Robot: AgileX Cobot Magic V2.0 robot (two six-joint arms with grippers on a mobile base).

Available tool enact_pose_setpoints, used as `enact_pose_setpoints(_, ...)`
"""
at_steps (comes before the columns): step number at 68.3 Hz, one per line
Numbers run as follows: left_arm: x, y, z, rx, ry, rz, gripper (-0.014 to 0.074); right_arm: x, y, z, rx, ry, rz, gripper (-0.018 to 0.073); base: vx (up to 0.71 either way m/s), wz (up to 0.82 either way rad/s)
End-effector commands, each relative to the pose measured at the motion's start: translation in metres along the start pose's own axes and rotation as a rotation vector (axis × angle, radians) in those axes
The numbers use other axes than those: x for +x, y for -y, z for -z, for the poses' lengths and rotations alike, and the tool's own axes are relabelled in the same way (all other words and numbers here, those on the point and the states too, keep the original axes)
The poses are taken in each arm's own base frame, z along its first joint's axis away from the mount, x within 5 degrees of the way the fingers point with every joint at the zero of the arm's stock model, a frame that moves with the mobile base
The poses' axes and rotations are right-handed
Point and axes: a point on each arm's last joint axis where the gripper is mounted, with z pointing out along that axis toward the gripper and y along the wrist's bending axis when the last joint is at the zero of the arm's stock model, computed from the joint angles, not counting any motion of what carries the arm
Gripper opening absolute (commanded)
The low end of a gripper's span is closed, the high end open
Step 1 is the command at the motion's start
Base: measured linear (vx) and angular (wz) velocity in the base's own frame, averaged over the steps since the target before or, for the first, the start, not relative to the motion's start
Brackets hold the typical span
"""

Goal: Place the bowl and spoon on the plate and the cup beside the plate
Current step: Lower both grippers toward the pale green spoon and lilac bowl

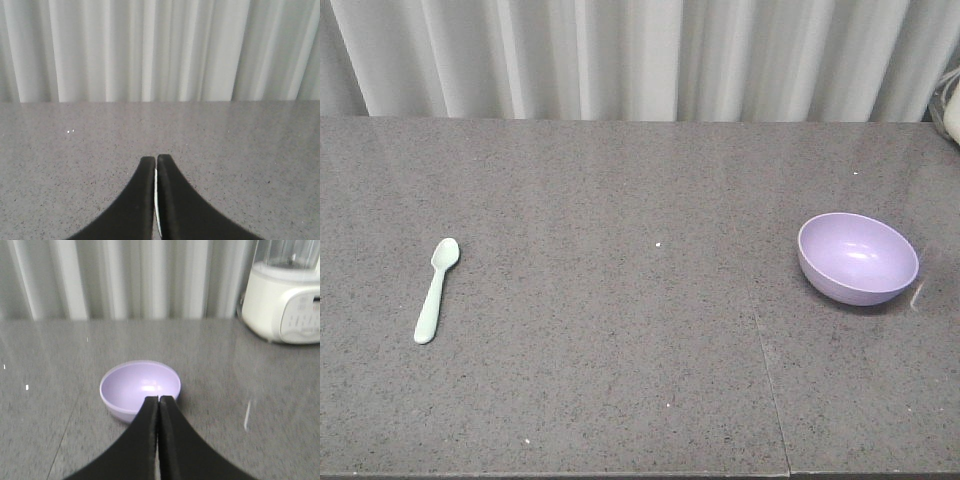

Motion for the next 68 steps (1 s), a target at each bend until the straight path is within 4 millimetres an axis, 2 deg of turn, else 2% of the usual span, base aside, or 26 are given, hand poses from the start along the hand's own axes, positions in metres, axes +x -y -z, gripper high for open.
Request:
enact_pose_setpoints(1, -0.037, 0.004, -0.009, 0.000, -0.032, 0.020, -0.0006, -0.027, 0.000, -0.005, 0.011, -0.071, 0.013, -0.0011, 0.00, 0.00)
enact_pose_setpoints(5, -0.050, 0.006, -0.018, -0.006, -0.109, 0.020, -0.0006, -0.038, 0.000, -0.012, 0.019, -0.174, 0.017, -0.0011, 0.00, 0.00)
enact_pose_setpoints(13, -0.063, 0.008, -0.035, -0.017, -0.255, 0.019, -0.0006, -0.054, 0.001, -0.028, 0.035, -0.343, 0.024, -0.0011, 0.00, 0.00)
enact_pose_setpoints(17, -0.064, 0.008, -0.043, -0.024, -0.332, 0.020, -0.0006, -0.056, 0.000, -0.039, 0.037, -0.427, 0.023, -0.0011, 0.00, 0.00)
enact_pose_setpoints(28, -0.058, 0.007, -0.063, -0.040, -0.519, 0.023, -0.0006, -0.057, 0.000, -0.056, 0.039, -0.516, 0.023, -0.0011, 0.00, 0.00)
enact_pose_setpoints(36, -0.055, 0.007, -0.069, -0.044, -0.557, 0.024, -0.0006, -0.056, 0.000, -0.059, 0.039, -0.529, 0.023, -0.0011, 0.00, 0.00)
enact_pose_setpoints(59, -0.055, 0.007, -0.069, -0.046, -0.554, 0.021, -0.0003, -0.055, 0.000, -0.059, 0.037, -0.534, 0.021, 0.0001, 0.00, 0.00)
enact_pose_setpoints(68, -0.055, 0.007, -0.069, -0.047, -0.554, 0.020, 0.0032, -0.055, -0.001, -0.059, 0.034, -0.542, 0.017, 0.0060, 0.00, 0.00)
